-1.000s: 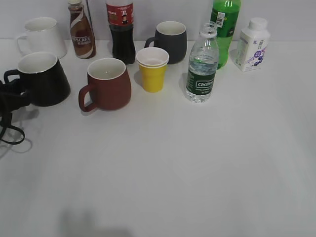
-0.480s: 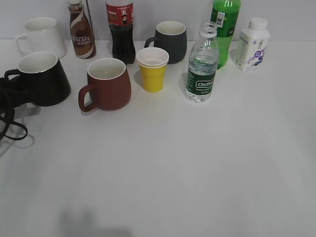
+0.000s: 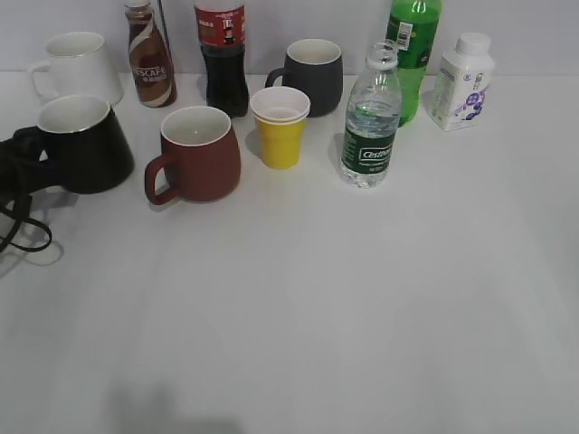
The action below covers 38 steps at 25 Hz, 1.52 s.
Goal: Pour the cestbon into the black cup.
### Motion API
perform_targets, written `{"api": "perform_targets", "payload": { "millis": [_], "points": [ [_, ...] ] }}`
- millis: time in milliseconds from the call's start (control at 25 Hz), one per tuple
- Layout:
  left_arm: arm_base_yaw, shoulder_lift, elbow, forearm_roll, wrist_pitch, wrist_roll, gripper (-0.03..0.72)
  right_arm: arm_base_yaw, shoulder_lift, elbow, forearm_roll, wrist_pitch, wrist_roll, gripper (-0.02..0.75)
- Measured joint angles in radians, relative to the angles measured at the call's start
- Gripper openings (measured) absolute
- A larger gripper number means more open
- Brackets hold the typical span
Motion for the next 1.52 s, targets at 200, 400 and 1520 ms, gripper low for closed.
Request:
{"api": "perform_targets", "payload": {
  "millis": [200,400,1520],
  "points": [
    [0.003,-0.005,0.001,0.047,-0.002,0.01,0.036,0.0,0.001,-0.005,0.018,-0.008,-0.01,0.482],
    [0.003,-0.081,0.006,0.078,0.023,0.015,0.034,0.0,0.121,-0.024,0.103,-0.276,-0.18,0.482],
    [0.003,-0.526,0.007,0.22,0.287,0.015,0.034,0.398,1.634,-0.026,0.268,-1.81,-0.125,0.669]
  ]
}}
